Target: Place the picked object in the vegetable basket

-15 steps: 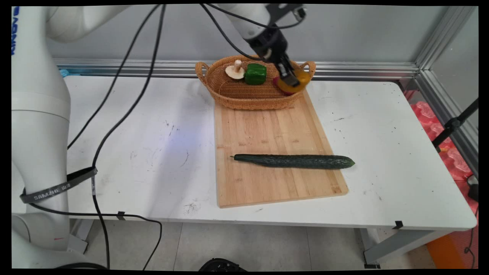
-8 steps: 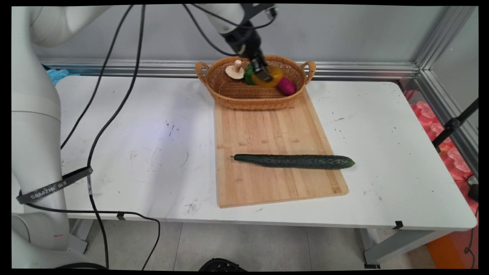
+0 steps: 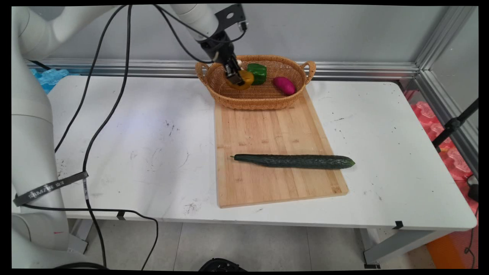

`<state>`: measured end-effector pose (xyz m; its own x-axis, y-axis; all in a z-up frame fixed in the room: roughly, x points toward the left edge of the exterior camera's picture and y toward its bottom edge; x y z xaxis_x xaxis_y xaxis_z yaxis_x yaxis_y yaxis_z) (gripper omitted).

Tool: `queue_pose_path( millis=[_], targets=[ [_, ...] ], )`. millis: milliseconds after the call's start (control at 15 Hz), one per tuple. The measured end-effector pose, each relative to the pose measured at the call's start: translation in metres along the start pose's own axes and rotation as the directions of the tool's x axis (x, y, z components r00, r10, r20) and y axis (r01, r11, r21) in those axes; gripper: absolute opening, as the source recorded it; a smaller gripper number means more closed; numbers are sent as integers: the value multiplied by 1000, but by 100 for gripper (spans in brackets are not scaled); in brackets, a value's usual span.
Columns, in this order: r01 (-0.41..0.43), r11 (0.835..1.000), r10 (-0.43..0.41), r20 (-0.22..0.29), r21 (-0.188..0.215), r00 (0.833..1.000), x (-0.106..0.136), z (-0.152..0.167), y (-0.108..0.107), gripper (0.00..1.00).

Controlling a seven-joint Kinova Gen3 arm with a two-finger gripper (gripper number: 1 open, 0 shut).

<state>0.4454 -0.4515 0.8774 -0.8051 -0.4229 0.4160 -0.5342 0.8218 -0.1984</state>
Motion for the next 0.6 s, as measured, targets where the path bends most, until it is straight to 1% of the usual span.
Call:
queue_pose_path(
  millis=[200,600],
  targets=[
    [-1,1000,1,12,10,1000,-17,12,-11,0],
    [14,1000,-14,3,21,1000,-33,34,-26,0]
  ],
)
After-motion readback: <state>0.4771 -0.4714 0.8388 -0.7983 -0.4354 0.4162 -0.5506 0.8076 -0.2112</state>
